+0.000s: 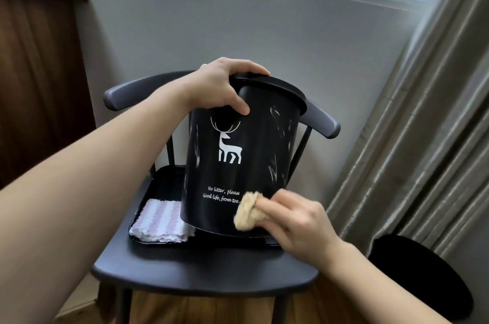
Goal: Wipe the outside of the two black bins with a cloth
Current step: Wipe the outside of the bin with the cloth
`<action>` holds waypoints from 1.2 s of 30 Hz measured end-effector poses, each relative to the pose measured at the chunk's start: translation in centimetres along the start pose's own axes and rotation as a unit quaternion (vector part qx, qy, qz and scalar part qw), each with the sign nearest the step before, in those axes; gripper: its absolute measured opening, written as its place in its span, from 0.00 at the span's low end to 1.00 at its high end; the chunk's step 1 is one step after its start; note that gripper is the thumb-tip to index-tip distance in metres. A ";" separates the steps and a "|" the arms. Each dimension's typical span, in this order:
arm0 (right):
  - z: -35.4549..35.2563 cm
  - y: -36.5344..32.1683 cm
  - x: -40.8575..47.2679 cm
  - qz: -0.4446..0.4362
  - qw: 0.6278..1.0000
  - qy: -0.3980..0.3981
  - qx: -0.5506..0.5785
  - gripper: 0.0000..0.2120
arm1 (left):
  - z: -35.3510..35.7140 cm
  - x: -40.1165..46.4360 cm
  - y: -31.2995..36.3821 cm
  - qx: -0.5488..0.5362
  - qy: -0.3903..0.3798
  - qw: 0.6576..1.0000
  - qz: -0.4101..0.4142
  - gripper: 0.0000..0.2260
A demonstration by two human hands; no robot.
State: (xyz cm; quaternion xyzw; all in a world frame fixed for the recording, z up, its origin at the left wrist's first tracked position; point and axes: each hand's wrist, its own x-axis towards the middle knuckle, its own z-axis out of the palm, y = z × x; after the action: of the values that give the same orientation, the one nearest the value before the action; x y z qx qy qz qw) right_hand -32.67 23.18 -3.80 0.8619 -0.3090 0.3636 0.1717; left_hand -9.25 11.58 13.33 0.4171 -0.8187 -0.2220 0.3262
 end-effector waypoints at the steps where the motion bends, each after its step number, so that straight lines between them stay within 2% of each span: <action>1: 0.2 -0.2 -0.7 -0.021 1.000 -0.022 0.001 0.09 | -0.1 0.0 -0.1 -0.002 0.000 1.000 0.000 0.34; 3: 0.3 -0.2 -1.3 -0.048 0.998 -0.039 -0.007 0.09 | -0.1 0.0 -0.1 -0.002 0.001 1.000 0.001 0.34; 5: 0.3 0.2 -0.7 -0.040 0.999 -0.018 -0.020 0.09 | -0.1 0.0 -0.2 -0.001 0.003 1.000 0.002 0.34; 10: 0.1 1.2 1.6 0.090 0.992 0.085 -0.021 0.11 | -0.2 0.1 -0.4 0.000 0.009 1.000 0.003 0.34; 12: 0.7 0.8 0.5 0.061 0.996 0.072 0.000 0.11 | -0.2 0.1 -0.5 -0.004 0.008 1.000 0.002 0.34; 16: 1.4 0.2 -2.7 -0.023 1.000 -0.006 0.007 0.09 | -0.1 0.0 -0.4 -0.002 0.006 1.000 0.002 0.34; 19: 1.2 0.4 -2.5 -0.048 0.999 -0.015 -0.013 0.08 | -0.1 0.1 -0.3 0.000 0.003 1.000 0.006 0.34; 25: 1.0 0.9 0.7 0.079 0.991 0.112 -0.006 0.10 | -0.1 0.2 -0.3 -0.001 0.007 1.000 0.008 0.33; 27: 1.6 0.3 -0.4 0.060 0.993 0.098 0.013 0.10 | -0.1 0.2 -0.4 -0.002 0.008 1.000 0.007 0.33; 32: 2.2 -1.1 -3.1 -0.016 1.000 0.005 0.016 0.09 | -0.4 0.1 -0.7 -0.006 0.012 1.000 0.013 0.33; 36: 1.6 0.1 -1.4 0.082 0.993 0.079 0.010 0.10 | -0.6 -0.1 -1.1 -0.010 0.021 0.999 0.026 0.33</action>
State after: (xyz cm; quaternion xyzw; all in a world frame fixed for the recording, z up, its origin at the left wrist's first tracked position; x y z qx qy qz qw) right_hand -32.62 22.87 -5.89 0.8039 -0.3600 0.4467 0.1568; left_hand -8.17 10.97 12.99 0.3965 -0.8202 -0.2130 0.3531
